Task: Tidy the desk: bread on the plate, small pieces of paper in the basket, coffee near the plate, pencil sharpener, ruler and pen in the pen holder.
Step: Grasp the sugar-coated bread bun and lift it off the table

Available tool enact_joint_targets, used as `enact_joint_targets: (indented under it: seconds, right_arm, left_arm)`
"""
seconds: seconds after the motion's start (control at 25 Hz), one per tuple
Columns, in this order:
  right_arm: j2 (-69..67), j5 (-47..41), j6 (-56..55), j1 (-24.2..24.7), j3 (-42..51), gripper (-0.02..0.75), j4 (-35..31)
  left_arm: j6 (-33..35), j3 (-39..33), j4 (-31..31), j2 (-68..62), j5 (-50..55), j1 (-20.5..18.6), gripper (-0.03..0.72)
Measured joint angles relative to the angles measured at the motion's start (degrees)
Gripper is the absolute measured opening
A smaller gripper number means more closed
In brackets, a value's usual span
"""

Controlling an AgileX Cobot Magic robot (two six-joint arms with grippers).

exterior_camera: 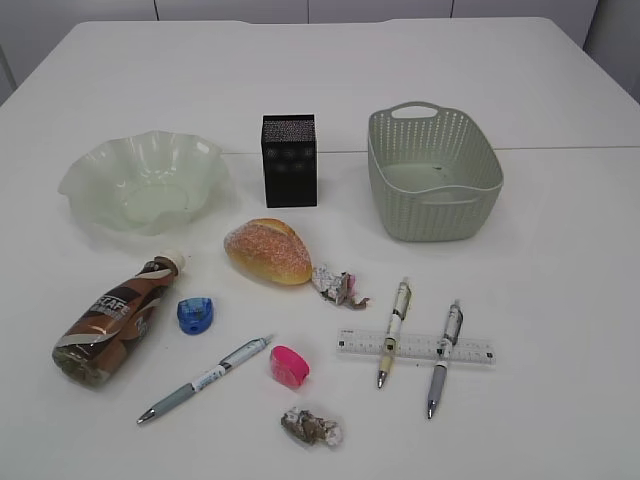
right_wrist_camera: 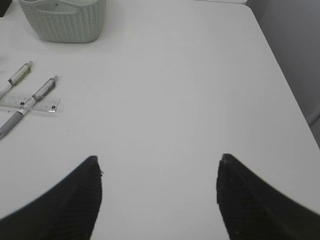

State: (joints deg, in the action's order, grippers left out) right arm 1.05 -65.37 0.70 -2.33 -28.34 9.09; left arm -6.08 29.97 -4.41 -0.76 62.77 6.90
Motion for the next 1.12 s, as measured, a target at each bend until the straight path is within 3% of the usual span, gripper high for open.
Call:
enact_joint_targets:
  seconds: [0.68,1.12]
  right_arm:
    - [0.00,0.00,0.00,0.00,0.00,0.527,0.00]
    - [0.00,0.00,0.00,0.00,0.00,0.527,0.00]
  left_arm:
    - [0.00,1.05,0.60,-0.96,0.97,0.00,0.451]
    - [0.00,19.55,8.10,-17.18,9.53,0.00,0.450]
